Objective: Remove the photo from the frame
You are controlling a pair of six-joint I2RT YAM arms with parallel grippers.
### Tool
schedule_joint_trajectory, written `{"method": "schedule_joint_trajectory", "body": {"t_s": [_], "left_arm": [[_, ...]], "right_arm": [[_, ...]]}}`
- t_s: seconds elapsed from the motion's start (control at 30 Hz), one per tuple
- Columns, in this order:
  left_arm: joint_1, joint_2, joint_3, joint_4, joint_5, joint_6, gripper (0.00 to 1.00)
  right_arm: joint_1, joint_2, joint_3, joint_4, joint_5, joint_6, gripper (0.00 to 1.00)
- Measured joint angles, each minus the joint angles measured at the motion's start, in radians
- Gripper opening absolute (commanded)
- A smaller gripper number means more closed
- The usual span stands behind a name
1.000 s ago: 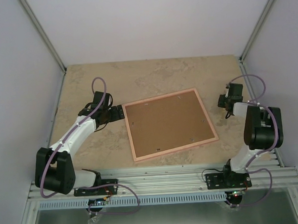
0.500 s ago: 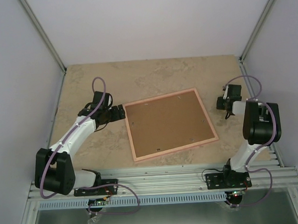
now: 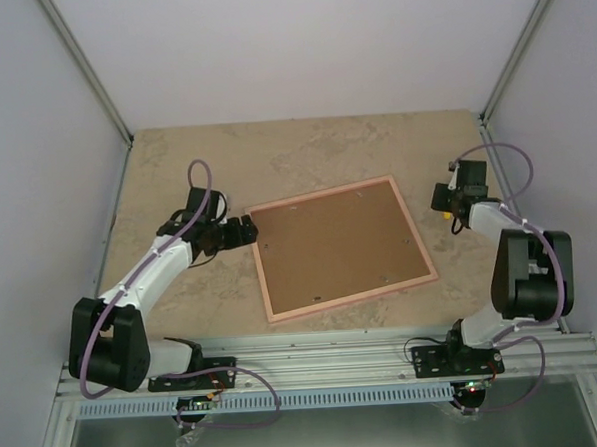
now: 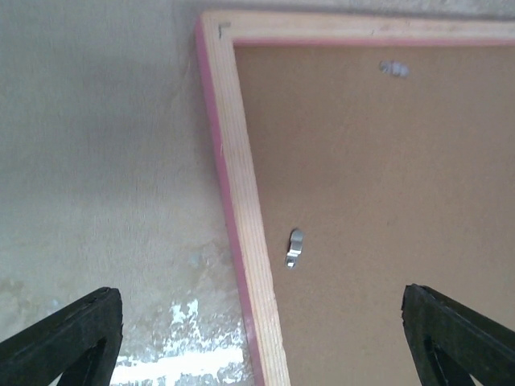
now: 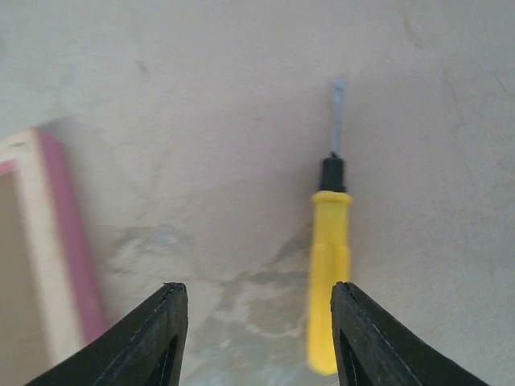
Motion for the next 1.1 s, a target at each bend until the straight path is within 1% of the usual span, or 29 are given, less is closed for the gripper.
{"method": "schedule_joint_trajectory", "body": {"t_s": [0.17, 0.27, 0.4, 0.53, 0.73, 0.93, 1.1], "left_arm": [[-0.026, -0.004, -0.043, -0.018, 0.0, -0.034, 0.95], [-0.081, -0.014, -0.057, -0.025, -0.031, -0.076, 0.93], [-0.158, -0.017, -0.072, -0.041, -0.073, -0.169, 0.89], [-0.208, -0.018, -0.092, -0.058, -0.123, -0.249, 0.86], [-0.266, -0.017, -0.099, -0.071, -0.178, -0.343, 0.77], [-0.297, 0.047, -0.1, -0.068, -0.212, -0.401, 0.69], [-0.307, 0.089, -0.1, -0.062, -0.225, -0.424, 0.58]], "right_arm": [[0.093, -0.099, -0.011, -0.054, 0.0, 0.064, 0.58], [0.187, -0.137, -0.019, -0.084, -0.002, 0.088, 0.64], [0.319, -0.162, -0.027, -0.123, -0.018, 0.113, 0.71], [0.402, -0.206, -0.058, -0.138, -0.047, 0.126, 0.76], [0.502, -0.268, -0.106, -0.139, -0.058, 0.123, 0.85], [0.604, -0.308, -0.153, -0.14, -0.058, 0.093, 0.89], [0.692, -0.325, -0.177, -0.14, -0.051, 0.076, 0.91]]}}
